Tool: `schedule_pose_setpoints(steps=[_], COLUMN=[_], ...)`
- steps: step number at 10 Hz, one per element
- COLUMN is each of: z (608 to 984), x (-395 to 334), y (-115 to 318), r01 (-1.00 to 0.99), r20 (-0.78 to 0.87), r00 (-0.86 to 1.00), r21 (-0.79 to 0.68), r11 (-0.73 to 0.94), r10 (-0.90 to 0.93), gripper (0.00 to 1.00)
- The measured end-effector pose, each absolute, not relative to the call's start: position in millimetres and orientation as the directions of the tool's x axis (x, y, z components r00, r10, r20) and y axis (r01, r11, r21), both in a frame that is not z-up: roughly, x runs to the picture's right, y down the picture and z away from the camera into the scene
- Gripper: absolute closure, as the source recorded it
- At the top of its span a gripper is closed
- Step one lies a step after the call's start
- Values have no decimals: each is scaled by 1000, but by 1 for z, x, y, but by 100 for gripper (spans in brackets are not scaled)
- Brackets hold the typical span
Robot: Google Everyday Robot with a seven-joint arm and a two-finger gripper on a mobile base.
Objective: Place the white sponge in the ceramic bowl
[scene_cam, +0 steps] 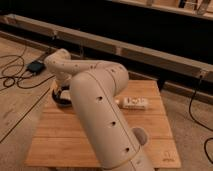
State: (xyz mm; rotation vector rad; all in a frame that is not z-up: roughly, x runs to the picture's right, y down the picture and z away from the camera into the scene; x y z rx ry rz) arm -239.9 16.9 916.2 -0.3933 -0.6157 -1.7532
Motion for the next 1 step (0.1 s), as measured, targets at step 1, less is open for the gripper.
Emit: schedule_pose_setpoints(steps=[1], z=[916], x=[-240], y=[17], r01=[962], r20=[559], r00=[-266], r21=[200], r11=[-184], r10=[-785], gripper=[20])
